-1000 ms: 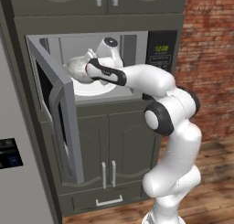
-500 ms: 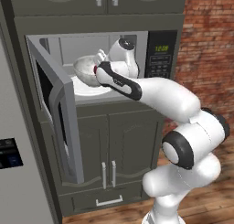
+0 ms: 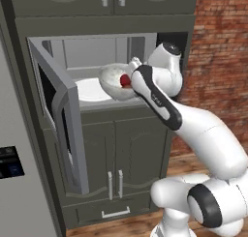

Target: The microwave is finished heating the chicken drumstick and tomato. Take the bowl containing the food and place it on the dining counter.

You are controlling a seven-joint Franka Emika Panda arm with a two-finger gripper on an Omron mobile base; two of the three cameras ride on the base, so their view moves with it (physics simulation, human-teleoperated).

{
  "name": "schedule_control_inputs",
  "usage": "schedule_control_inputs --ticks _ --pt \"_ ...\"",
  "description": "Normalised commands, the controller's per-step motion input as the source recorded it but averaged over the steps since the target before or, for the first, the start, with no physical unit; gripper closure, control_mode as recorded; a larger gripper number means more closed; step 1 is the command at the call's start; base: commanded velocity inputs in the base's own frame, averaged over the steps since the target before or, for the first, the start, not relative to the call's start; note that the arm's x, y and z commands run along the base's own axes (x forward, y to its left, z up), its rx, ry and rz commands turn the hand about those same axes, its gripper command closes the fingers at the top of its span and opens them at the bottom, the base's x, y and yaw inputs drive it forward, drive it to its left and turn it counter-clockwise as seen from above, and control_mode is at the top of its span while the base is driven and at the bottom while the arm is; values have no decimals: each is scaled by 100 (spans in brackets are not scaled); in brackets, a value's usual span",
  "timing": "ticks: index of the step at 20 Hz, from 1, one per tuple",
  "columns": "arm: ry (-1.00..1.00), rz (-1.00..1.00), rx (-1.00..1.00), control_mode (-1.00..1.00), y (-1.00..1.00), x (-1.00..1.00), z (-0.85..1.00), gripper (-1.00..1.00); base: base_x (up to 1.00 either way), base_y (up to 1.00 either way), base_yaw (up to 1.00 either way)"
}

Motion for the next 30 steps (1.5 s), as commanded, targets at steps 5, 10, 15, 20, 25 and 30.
schedule_control_inputs --ticks 5,10,15,20,25,30 --pt "7 0 -3 -100 -33 -100 -20 100 0 0 0" --pt "-1 0 0 -100 -11 -51 -1 100 0 0 0" --pt "0 0 0 -100 0 -1 0 100 0 0 0" --pt "0 0 0 -100 0 0 0 100 0 0 0" --pt "0 0 1 100 -19 -15 0 100 -26 -37 0" --pt "0 0 0 100 0 0 0 100 -95 -95 20"
